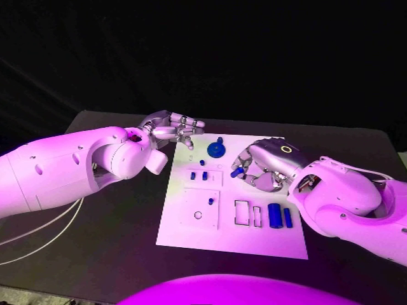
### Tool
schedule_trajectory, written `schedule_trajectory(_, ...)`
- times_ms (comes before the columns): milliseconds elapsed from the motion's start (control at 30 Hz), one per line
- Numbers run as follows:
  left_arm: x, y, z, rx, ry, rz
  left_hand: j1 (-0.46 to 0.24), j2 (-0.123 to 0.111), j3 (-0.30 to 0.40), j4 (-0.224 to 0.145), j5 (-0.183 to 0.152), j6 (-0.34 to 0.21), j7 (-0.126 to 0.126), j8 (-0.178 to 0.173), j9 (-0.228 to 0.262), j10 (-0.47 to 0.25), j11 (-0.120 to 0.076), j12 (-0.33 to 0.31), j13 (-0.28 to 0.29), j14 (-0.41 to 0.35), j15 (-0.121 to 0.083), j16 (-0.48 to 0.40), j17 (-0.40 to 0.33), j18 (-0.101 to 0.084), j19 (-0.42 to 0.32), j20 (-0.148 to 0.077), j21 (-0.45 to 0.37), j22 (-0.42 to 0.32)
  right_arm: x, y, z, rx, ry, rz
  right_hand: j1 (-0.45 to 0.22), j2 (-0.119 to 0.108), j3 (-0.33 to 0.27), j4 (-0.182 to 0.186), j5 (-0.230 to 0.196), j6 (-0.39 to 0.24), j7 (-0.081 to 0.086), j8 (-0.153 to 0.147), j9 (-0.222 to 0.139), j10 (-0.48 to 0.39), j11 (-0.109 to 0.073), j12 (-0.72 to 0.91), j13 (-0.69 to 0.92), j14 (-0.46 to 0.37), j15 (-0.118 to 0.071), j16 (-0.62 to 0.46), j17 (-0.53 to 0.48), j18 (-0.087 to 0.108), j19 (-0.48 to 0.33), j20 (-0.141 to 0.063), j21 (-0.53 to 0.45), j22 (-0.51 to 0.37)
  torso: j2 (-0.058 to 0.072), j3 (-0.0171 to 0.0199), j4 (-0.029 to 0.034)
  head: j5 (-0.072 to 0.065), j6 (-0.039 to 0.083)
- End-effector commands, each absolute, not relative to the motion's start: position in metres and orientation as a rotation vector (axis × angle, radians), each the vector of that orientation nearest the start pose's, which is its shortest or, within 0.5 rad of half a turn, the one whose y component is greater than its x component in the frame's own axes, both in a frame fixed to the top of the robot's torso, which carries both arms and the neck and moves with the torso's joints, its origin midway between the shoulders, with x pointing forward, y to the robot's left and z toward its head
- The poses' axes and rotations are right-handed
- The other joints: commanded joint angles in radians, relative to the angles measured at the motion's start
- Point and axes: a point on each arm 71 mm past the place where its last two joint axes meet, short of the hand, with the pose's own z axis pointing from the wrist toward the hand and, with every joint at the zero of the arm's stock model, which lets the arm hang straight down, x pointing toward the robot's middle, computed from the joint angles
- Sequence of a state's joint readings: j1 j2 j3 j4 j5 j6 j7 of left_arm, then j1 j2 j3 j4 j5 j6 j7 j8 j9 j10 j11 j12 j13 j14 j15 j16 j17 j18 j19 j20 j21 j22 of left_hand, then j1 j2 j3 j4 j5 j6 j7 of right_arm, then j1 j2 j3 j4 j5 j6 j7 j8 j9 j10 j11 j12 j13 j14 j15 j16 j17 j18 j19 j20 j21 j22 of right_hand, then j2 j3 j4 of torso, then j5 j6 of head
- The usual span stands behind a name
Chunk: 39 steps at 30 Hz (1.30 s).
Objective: Assemble the parts on the task board
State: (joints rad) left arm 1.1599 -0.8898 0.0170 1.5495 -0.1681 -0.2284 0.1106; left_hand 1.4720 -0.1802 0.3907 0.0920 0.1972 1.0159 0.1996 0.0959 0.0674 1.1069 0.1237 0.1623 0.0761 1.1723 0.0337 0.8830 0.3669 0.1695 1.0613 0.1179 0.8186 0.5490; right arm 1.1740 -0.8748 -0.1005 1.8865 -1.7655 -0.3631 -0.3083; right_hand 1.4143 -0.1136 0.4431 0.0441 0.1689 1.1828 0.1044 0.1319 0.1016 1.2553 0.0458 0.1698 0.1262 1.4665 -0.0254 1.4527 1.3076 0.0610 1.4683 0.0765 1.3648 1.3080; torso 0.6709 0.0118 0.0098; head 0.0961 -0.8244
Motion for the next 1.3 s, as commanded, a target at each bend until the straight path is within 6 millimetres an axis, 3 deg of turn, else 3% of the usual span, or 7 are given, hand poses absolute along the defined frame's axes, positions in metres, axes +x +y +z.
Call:
schedule_trajectory(33, 0.481, 0.214, -0.190, -1.075, 1.721, -1.431, 0.002, 0.004, 0.001, -0.009, 0.001, -0.006, -0.001, 0.003, 0.000, -0.005, -0.001, 0.006, -0.001, -0.008, 0.000, -0.007, -0.002, 0.015, -0.006, -0.001, -0.005, -0.002, 0.379, -0.105, -0.175, -0.428, 1.524, 0.791, -0.001, 0.006, 0.000, -0.005, 0.005, 0.009, 0.005, 0.006, 0.023, 0.004, -0.003, -0.007, 0.001, 0.056, -0.007, 0.003, 0.014, -0.014, 0.018, -0.005, 0.004, 0.142, 0.001, 0.0010, -0.0003, 0.006, -0.001)
schedule_trajectory(133, 0.481, 0.212, -0.191, -1.077, 1.723, -1.436, 0.002, 0.004, 0.001, -0.009, 0.001, -0.006, -0.001, 0.003, 0.000, -0.005, -0.001, 0.006, -0.001, -0.008, 0.000, -0.007, -0.002, 0.015, -0.006, -0.001, -0.005, -0.002, 0.366, -0.085, -0.180, -0.441, 1.534, 0.866, -0.001, 0.006, 0.001, -0.006, 0.007, 0.009, 0.005, 0.006, 0.023, 0.005, -0.003, -0.007, 0.001, 0.056, -0.007, 0.003, 0.013, -0.014, 0.017, -0.005, 0.003, 0.141, 0.002, 0.0005, 0.0025, 0.012, -0.001)
schedule_trajectory(233, 0.482, 0.210, -0.191, -1.077, 1.724, -1.439, 0.002, 0.004, 0.001, -0.009, 0.001, -0.006, -0.001, 0.003, 0.000, -0.005, -0.001, 0.006, -0.001, -0.008, 0.000, -0.007, -0.002, 0.015, -0.006, -0.001, -0.005, -0.002, 0.358, -0.069, -0.185, -0.452, 1.545, 0.920, -0.001, 0.006, 0.001, -0.006, 0.008, 0.009, 0.005, 0.006, 0.023, 0.006, -0.003, -0.008, 0.001, 0.056, -0.007, 0.003, 0.013, -0.014, 0.017, -0.005, 0.001, 0.140, 0.002, -0.0001, 0.0008, 0.017, -0.003)
schedule_trajectory(433, 0.482, 0.206, -0.191, -1.075, 1.728, -1.445, 0.002, 0.004, 0.001, -0.009, 0.001, -0.006, -0.001, 0.003, 0.000, -0.005, -0.001, 0.007, -0.001, -0.008, 0.000, -0.007, -0.003, 0.015, -0.006, -0.001, -0.005, -0.002, 0.353, -0.052, -0.198, -0.469, 1.579, 0.958, -0.002, 0.006, 0.002, -0.007, 0.010, 0.008, 0.006, 0.006, 0.024, 0.006, -0.003, -0.009, 0.001, 0.056, -0.007, 0.002, 0.011, -0.013, 0.016, -0.005, 0.000, 0.140, 0.001, -0.0016, 0.0009, 0.021, -0.005)
schedule_trajectory(833, 0.482, 0.204, -0.191, -1.073, 1.734, -1.451, 0.003, 0.005, 0.001, -0.010, 0.001, -0.005, -0.001, 0.004, 0.000, -0.005, -0.001, 0.008, -0.001, -0.009, 0.000, -0.008, -0.003, 0.015, -0.007, -0.001, -0.006, -0.002, 0.352, -0.046, -0.228, -0.482, 1.663, 0.941, -0.003, 0.006, 0.002, -0.009, 0.013, 0.007, 0.007, 0.005, 0.024, 0.006, -0.002, -0.011, 0.002, 0.056, -0.007, 0.003, 0.014, -0.013, 0.017, -0.005, 0.001, 0.141, 0.002, -0.0004, -0.0010, 0.036, -0.012)
schedule_trajectory(1300, 0.482, 0.204, -0.191, -1.073, 1.736, -1.451, 0.003, 0.005, 0.001, -0.010, 0.001, -0.005, -0.001, 0.004, 0.000, -0.005, -0.001, 0.009, -0.001, -0.009, 0.000, -0.008, -0.004, 0.015, -0.007, -0.001, -0.006, -0.002, 0.352, -0.047, -0.239, -0.502, 1.692, 0.900, -0.003, 0.006, 0.002, -0.009, 0.014, 0.006, 0.007, 0.005, 0.024, 0.006, -0.002, -0.012, 0.002, 0.056, -0.006, 0.003, 0.014, -0.014, 0.017, -0.005, 0.002, 0.141, 0.002, 0.0002, 0.0003, 0.042, -0.017)
